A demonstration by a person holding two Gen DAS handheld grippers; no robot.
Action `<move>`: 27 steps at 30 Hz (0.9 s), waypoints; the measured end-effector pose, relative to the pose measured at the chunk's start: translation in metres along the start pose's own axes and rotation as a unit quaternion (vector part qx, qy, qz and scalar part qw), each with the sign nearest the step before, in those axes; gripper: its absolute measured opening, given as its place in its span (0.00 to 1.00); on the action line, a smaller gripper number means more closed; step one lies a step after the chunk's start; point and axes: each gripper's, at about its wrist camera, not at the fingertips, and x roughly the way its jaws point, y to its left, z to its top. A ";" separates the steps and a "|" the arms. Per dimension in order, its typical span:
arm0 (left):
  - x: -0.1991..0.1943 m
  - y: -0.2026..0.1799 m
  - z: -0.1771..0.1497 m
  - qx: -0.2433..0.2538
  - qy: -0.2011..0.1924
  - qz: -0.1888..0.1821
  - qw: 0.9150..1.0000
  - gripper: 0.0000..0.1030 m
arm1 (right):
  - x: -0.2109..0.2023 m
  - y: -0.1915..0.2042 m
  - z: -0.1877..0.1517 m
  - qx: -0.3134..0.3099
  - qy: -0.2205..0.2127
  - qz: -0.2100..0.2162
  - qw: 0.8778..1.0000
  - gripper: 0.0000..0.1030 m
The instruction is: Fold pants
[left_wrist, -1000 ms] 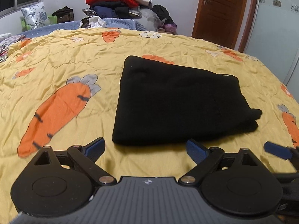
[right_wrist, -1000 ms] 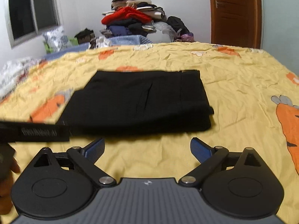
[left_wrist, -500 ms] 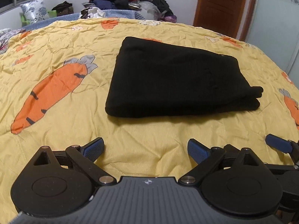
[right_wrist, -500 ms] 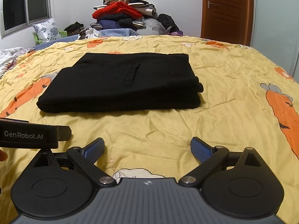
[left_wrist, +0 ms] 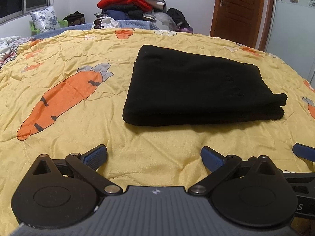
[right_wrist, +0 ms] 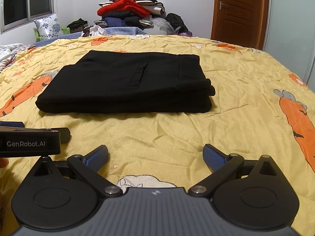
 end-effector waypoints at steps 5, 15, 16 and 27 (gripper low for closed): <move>0.000 0.000 -0.001 -0.001 -0.004 0.000 1.000 1.00 | 0.000 0.000 0.000 0.000 0.000 0.000 1.000 1.00; 0.000 0.000 -0.001 -0.001 -0.005 0.000 1.000 1.00 | 0.000 0.000 0.000 0.000 0.000 0.000 1.000 1.00; 0.000 0.000 -0.001 -0.002 -0.005 0.000 1.000 1.00 | 0.000 0.001 0.000 0.000 0.000 0.000 1.000 1.00; 0.000 0.000 -0.001 -0.002 -0.005 0.000 1.000 1.00 | 0.000 0.001 0.000 0.001 0.000 0.000 1.000 1.00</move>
